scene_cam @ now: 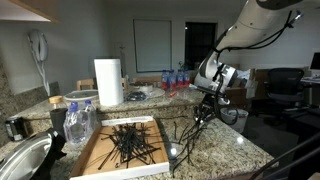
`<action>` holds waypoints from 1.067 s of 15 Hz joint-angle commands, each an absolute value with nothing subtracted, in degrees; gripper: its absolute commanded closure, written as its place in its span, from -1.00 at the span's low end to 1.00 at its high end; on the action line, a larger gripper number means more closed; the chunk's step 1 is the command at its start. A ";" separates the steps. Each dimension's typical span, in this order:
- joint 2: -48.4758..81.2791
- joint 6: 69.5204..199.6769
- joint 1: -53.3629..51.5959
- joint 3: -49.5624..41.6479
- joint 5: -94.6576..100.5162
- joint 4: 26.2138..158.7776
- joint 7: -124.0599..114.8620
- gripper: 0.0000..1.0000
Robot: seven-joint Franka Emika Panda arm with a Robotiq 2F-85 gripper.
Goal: Pick up some of the black cables from the counter and put them in the box
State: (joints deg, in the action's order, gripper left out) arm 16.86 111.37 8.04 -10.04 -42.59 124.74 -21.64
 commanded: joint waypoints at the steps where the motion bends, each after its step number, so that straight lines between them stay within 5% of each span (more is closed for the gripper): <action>1: 3.96 113.86 7.00 -9.95 -41.96 132.34 -22.71 0.98; 9: -3.27 112.28 2.40 -2.71 -38.23 127.91 -24.29 0.98; 16: 13.99 109.01 -5.78 5.30 -32.15 109.26 -22.39 0.98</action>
